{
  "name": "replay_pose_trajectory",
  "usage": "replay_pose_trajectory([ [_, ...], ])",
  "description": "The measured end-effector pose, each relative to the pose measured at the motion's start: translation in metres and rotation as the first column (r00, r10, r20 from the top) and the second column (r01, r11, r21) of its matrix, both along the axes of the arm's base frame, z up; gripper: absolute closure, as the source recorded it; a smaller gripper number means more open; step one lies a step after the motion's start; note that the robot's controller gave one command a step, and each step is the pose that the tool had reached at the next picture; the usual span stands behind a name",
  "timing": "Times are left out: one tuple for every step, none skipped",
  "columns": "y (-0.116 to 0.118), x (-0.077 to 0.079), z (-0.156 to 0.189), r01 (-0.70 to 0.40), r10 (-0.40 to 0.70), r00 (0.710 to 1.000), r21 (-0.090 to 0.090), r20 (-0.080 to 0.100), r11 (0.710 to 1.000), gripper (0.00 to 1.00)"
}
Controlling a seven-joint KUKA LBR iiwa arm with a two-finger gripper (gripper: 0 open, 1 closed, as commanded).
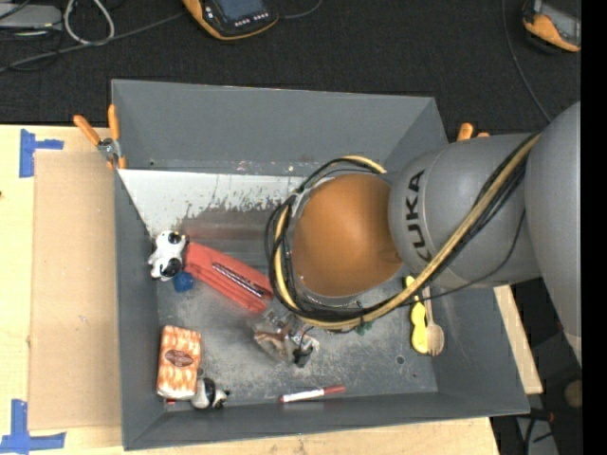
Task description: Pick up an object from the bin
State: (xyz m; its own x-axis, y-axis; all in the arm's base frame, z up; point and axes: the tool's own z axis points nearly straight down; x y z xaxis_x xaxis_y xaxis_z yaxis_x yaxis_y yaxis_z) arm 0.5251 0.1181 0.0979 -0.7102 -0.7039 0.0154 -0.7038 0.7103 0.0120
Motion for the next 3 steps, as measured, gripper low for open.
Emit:
replay_pose_trajectory([
  [0.001,0.000,0.033,0.002,-0.002,1.000,0.001,-0.001,1.000,1.00],
  [0.001,-0.001,0.074,0.004,-0.004,1.000,0.001,-0.004,1.000,1.00],
  [0.001,0.000,0.114,0.006,-0.006,1.000,0.002,-0.004,1.000,1.00],
])
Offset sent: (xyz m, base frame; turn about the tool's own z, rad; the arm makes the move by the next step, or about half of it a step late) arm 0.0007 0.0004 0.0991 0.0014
